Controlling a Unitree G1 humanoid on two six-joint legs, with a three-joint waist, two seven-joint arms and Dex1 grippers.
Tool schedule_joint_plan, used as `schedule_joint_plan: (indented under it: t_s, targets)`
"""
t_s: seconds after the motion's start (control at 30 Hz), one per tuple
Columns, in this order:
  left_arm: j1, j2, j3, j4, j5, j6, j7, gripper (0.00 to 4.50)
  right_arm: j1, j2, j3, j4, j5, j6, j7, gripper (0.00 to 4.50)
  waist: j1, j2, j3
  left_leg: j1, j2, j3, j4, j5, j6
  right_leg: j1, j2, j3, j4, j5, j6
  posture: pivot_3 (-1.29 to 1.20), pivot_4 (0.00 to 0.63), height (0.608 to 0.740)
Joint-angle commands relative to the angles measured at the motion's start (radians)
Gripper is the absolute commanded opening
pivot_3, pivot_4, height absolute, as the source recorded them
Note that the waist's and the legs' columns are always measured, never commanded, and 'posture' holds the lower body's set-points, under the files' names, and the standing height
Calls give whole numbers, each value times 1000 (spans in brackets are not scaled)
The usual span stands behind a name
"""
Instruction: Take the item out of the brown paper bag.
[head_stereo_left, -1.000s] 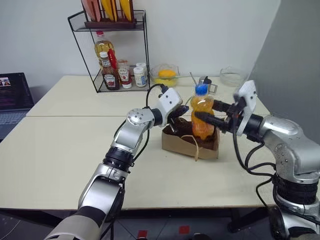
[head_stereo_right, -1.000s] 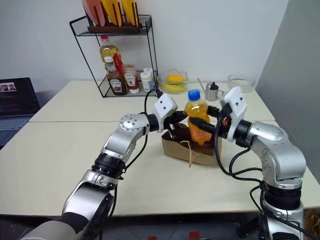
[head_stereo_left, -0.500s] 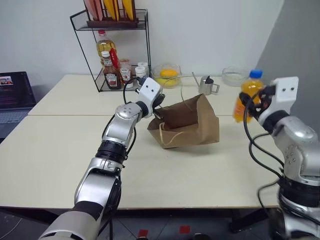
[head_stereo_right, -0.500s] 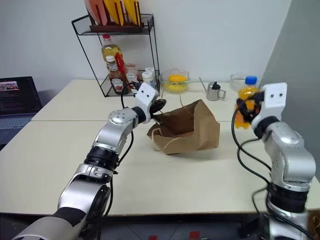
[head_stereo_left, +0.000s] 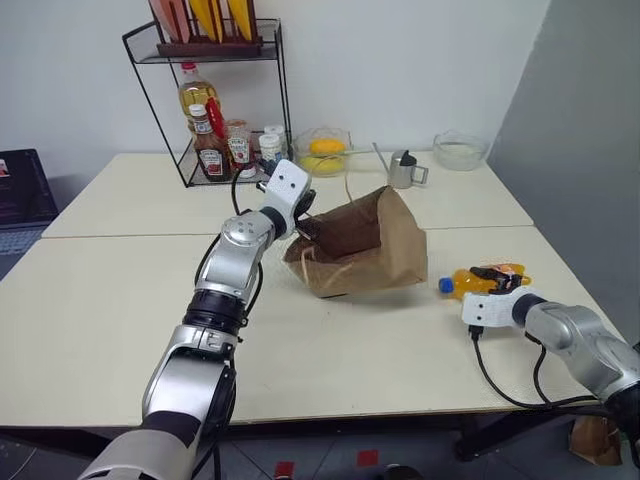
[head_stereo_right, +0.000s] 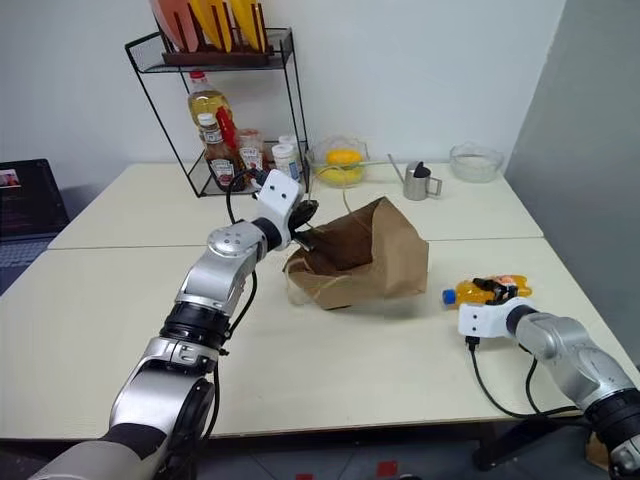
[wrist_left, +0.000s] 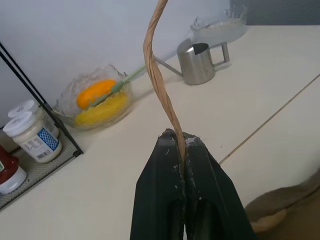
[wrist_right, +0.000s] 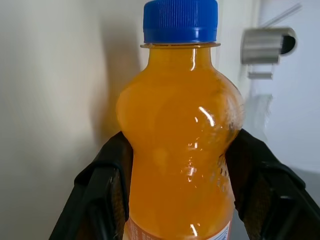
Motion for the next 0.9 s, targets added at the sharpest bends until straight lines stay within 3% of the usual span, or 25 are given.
schedule_joint_plan:
  t_s: [0.03,0.17,0.33,0.47,0.67,0.83,0.9]
  targets:
    - [-5,10,11,-70,-2,8,4,0,0,3,-24,-6,33,-47,60,3155,0,-1,0,0,0,0,0,0,0,0,0,0,0,0,0,0,150,740]
    - [-1,12,10,-80,-1,17,4,0,24,4,-57,-31,62,-40,115,4463,2,-1,0,2,0,-1,0,0,0,3,0,-1,0,0,0,0,150,740]
    - [-8,20,8,-83,-3,12,-13,0,78,-21,-141,-141,115,-22,179,4489,5,-1,0,2,0,-1,0,0,0,3,0,-1,0,0,0,0,150,740]
    - [-16,17,33,-125,-89,30,-113,828,154,9,-268,-305,262,16,207,4500,7,-1,0,1,0,-1,1,0,0,3,0,-1,0,0,0,0,150,740]
    - [-14,63,45,-214,-173,124,-238,2763,142,154,-315,-429,379,186,212,4500,4,-1,0,2,1,-1,1,0,0,3,1,-1,1,0,0,0,150,740]
    - [38,172,73,-349,-250,245,-342,4307,145,250,-348,-462,418,294,171,4500,3,-1,0,2,1,-1,1,0,0,3,0,-1,1,0,0,0,150,740]
    - [70,224,100,-399,-268,284,-346,4423,156,282,-368,-474,427,320,147,4500,3,-1,0,2,1,-1,1,0,0,3,1,-1,1,0,0,0,150,740]
